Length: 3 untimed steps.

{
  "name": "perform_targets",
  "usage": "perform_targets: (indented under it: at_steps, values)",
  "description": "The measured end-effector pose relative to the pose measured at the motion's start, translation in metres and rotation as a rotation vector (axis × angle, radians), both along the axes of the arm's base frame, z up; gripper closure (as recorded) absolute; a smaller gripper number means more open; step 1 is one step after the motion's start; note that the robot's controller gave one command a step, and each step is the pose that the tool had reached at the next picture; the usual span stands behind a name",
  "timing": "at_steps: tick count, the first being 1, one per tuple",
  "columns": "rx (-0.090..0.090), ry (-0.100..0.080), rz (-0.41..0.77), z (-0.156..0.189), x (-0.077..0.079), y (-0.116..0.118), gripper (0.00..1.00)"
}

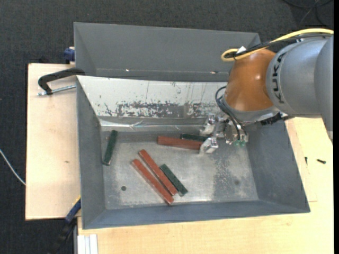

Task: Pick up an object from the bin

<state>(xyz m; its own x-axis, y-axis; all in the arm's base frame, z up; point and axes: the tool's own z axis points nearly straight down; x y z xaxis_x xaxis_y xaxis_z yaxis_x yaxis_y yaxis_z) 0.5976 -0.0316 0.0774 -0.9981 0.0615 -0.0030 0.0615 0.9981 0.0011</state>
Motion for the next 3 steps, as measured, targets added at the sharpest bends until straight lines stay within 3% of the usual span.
perform_targets:
  at_steps: [2, 3]
  values:
    - [-0.008, -0.010, 0.050, 0.001, -0.003, 0.007, 1.00]
    - [-0.001, -0.012, 0.065, 0.181, -0.013, 0.008, 1.00]
